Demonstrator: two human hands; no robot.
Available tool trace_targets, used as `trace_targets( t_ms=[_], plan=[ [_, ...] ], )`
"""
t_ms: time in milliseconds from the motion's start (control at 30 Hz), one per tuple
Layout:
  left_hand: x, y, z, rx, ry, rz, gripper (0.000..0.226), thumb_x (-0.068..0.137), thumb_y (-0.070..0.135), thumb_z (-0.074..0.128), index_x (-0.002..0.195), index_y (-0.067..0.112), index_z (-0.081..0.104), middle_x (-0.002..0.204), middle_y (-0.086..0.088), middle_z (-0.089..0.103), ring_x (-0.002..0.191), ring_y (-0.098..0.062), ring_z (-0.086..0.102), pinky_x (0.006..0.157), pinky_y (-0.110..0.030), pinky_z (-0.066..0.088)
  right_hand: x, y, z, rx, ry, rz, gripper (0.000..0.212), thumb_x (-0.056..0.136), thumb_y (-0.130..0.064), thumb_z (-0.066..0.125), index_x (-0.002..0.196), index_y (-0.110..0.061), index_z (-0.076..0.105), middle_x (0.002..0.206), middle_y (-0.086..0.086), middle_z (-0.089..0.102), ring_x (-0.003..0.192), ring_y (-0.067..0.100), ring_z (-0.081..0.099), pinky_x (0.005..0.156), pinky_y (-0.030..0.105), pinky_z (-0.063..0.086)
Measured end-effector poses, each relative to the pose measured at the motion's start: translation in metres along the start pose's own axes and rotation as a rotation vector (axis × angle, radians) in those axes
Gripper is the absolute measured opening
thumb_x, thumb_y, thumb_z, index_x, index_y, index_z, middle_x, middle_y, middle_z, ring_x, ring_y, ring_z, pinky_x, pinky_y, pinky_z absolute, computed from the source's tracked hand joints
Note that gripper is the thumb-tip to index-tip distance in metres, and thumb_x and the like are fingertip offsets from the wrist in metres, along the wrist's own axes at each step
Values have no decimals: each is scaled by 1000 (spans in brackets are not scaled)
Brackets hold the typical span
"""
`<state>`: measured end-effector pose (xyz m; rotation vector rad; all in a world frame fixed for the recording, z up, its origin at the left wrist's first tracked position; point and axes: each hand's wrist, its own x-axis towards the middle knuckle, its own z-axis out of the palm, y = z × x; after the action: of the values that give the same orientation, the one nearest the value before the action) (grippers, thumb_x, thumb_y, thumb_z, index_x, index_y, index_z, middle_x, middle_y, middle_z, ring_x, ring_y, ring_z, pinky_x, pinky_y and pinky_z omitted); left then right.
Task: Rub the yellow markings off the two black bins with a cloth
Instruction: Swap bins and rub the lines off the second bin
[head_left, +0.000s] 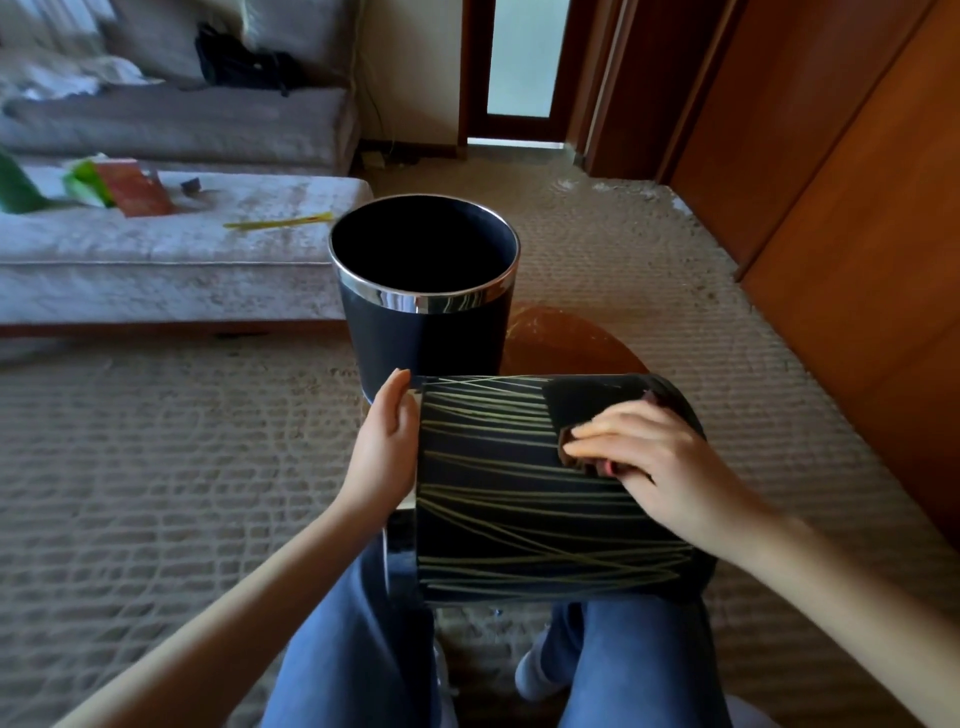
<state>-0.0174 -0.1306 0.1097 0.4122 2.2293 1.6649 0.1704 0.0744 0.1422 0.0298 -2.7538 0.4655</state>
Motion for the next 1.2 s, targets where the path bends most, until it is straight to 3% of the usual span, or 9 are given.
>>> trace_targets(
  t_ms=[233, 400, 533, 667, 767, 867, 1034, 1100, 1200],
  plan=[
    [-8, -1, -1, 16, 4, 19, 45, 109, 21, 37, 154, 15, 38, 157, 0, 43, 145, -13, 37, 120, -29, 27, 96, 22, 26, -56, -125, 148, 48, 84, 11, 51, 113, -20, 74, 112, -3, 71, 103, 26, 58, 93, 47, 49],
    [0, 2, 0, -6, 1, -5, 46, 109, 23, 37, 154, 17, 37, 157, 1, 42, 145, -13, 36, 113, -22, 27, 41, -1, 14, -19, -38, 56, 54, 75, 16, 57, 114, -16, 75, 113, -2, 71, 109, 22, 58, 101, 41, 46],
    [0, 0, 1, -22, 4, -5, 46, 109, 23, 37, 154, 17, 37, 156, 0, 44, 144, -13, 38, 121, -32, 27, 15, -15, 10, -56, 25, -103, 50, 70, 9, 57, 109, -16, 76, 110, -1, 72, 106, 21, 60, 94, 37, 47],
    [-5, -1, -1, -23, 8, 8, 46, 108, 22, 37, 154, 16, 38, 155, -2, 45, 144, -14, 39, 122, -39, 28, 84, -5, 25, -48, -86, 31, 50, 78, 10, 49, 113, -16, 75, 110, 1, 72, 100, 28, 60, 90, 48, 50],
    [-9, 1, 0, -24, 3, 15, 46, 108, 21, 37, 154, 16, 37, 156, -3, 43, 145, -14, 37, 123, -38, 27, 128, -2, 39, -66, -217, 115, 53, 83, 10, 46, 117, -20, 73, 114, 1, 70, 105, 28, 58, 93, 45, 48],
    [-8, 2, -1, -29, 4, 7, 46, 108, 21, 37, 154, 17, 37, 157, -1, 43, 145, -13, 36, 122, -35, 26, 104, -14, 39, -33, -136, 90, 50, 82, 13, 50, 115, -16, 74, 112, 0, 71, 102, 26, 57, 94, 44, 47],
    [-3, 0, 1, -50, 20, -4, 45, 108, 21, 38, 153, 18, 38, 155, -2, 46, 144, -13, 39, 122, -36, 28, 10, -39, 28, -238, 135, -195, 35, 91, -1, 50, 115, -11, 74, 112, 4, 71, 104, 26, 62, 92, 41, 48],
    [-5, -1, 1, -46, 15, 8, 45, 108, 20, 38, 153, 17, 37, 155, -2, 45, 144, -13, 38, 122, -36, 27, 16, -36, 28, -246, 141, -263, 34, 92, -1, 50, 114, -12, 74, 112, 3, 71, 102, 26, 62, 88, 41, 49],
    [-10, -1, 0, -22, 11, 22, 46, 108, 19, 37, 154, 16, 36, 157, -2, 43, 146, -12, 36, 123, -35, 26, 71, -31, 41, -120, 27, -125, 44, 81, 7, 49, 110, -13, 74, 106, 3, 71, 97, 30, 61, 81, 47, 51]
  ],
)
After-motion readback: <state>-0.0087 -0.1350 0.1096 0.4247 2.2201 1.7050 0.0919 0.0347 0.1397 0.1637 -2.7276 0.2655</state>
